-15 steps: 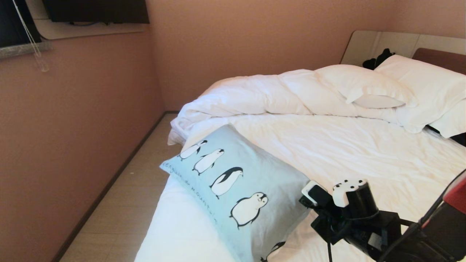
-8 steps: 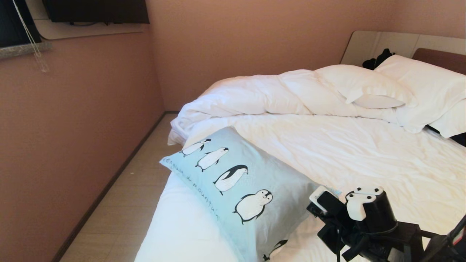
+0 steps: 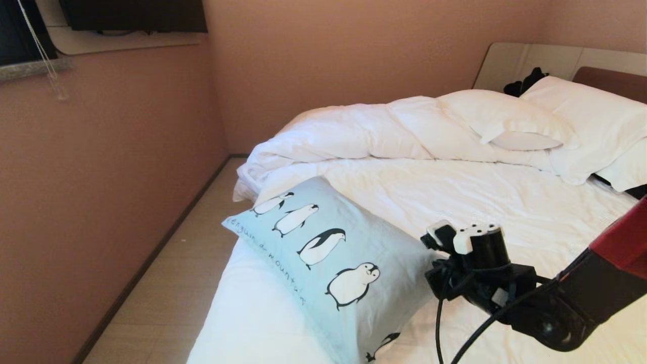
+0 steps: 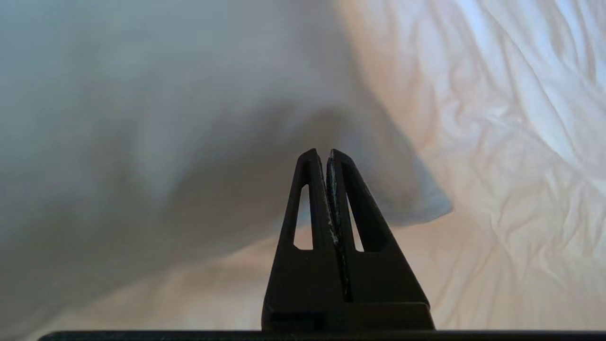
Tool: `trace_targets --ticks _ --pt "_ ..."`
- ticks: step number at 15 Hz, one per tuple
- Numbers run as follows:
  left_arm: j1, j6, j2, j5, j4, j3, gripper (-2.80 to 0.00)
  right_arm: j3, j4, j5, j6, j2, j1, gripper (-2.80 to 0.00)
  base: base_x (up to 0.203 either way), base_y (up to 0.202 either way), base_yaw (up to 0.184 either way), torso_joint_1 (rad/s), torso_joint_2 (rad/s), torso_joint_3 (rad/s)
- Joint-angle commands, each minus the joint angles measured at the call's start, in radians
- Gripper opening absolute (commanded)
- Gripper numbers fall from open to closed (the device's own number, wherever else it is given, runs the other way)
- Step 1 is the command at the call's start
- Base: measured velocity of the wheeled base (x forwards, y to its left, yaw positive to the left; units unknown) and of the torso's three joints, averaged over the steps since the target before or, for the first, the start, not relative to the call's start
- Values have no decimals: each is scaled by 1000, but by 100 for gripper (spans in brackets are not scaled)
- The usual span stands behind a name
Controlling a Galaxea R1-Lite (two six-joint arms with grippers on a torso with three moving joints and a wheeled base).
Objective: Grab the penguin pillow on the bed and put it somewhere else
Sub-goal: Pick up the pillow
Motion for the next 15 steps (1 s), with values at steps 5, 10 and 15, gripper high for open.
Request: trace_targets --ticks 5,10,15 --pt "0 -1 0 1 -1 3 -280 45 88 -5 -10 -25 -99 -280 0 0 0 0 0 0" --pt "0 -1 0 1 -1 3 -280 59 86 -14 -318 -64 -102 -280 0 0 0 0 0 0" --pt "0 -1 0 -1 -1 3 -280 -9 88 -19 -561 -32 -102 0 0 0 0 0 0 0"
